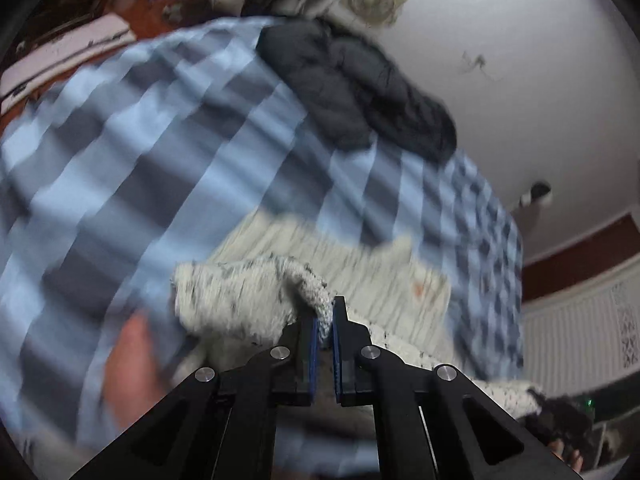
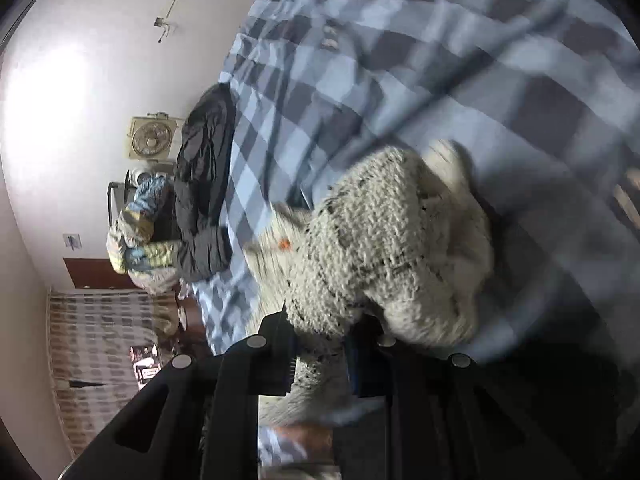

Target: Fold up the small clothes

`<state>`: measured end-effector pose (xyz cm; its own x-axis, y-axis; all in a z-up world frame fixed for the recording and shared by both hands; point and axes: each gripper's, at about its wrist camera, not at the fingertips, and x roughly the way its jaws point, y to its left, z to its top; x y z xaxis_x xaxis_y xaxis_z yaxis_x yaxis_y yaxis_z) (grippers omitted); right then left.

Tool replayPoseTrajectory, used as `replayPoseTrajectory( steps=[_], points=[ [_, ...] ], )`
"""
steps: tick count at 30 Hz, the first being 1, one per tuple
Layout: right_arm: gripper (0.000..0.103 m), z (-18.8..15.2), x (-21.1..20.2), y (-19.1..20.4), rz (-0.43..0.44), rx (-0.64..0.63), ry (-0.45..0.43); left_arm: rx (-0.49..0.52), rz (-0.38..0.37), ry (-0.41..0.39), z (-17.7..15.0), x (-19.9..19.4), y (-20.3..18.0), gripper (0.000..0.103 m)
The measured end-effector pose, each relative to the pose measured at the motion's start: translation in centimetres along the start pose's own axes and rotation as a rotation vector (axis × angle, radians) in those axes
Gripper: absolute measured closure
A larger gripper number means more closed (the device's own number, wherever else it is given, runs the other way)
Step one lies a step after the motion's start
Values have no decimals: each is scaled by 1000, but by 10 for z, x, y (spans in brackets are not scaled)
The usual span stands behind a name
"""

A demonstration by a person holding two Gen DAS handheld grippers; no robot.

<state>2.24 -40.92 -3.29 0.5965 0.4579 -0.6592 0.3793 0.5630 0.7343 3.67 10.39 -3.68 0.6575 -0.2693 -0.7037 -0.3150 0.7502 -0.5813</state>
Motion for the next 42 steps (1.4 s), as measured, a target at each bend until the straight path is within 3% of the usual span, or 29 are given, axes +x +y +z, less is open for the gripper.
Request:
replayPoseTrajectory(
  steps=[2, 6, 15, 18, 20, 24, 25, 26, 27, 28, 30, 31, 33, 35, 38, 40, 41, 42],
  points=[
    [88, 22, 19, 13, -24, 2, -16, -11, -4, -39, 19, 24, -4, 97],
    [88, 66, 76, 37, -103, -13, -45, 45, 28, -20, 56, 91, -9, 97],
    [88, 103, 143, 33, -197, -8, -47, 169, 19, -41, 90, 164, -21, 97],
    [88, 110, 151, 24, -185, 12, -50, 154, 45, -3, 96, 181, -18, 97],
    [87, 115, 159, 22, -172, 8, -31, 134, 76, 73, 98, 197, -12, 96],
    [83, 124, 176, 15, -166, 17, 38, 29, -17, 130, 116, 171, -1, 96],
    [82, 123, 173, 11, -142, 46, 46, 25, -25, 147, 122, 160, -3, 96],
    [81, 123, 159, 3, -66, 139, 51, 55, -13, 150, 128, 142, -10, 96],
    [77, 123, 159, 3, -66, 139, 51, 90, 12, 110, 131, 126, -14, 96],
    [73, 121, 147, 2, -42, 172, 49, 157, 69, 1, 136, 98, -22, 96],
    [58, 114, 105, 16, -60, 126, -48, 251, 163, -205, 135, 47, -33, 96],
    [30, 108, 83, 26, -97, 80, -115, 264, 200, -258, 132, 30, -36, 96],
    [1, 86, 36, 53, -178, -30, -254, 296, 205, -273, 124, 10, -45, 96],
    [1, 58, 7, 77, -198, -150, -307, 363, 143, -238, 106, 3, -55, 96],
    [1, 9, 10, 100, -302, -401, -213, 443, 59, -134, 62, 19, -66, 96],
    [1, -36, 37, 100, -392, -570, -111, 465, 23, 1, 30, 52, -72, 96],
    [1, -46, 56, 103, -424, -615, -55, 481, 20, 56, 21, 64, -76, 96],
    [1, -46, 56, 103, -424, -615, -55, 519, 18, 141, 8, 84, -83, 96]
  ],
)
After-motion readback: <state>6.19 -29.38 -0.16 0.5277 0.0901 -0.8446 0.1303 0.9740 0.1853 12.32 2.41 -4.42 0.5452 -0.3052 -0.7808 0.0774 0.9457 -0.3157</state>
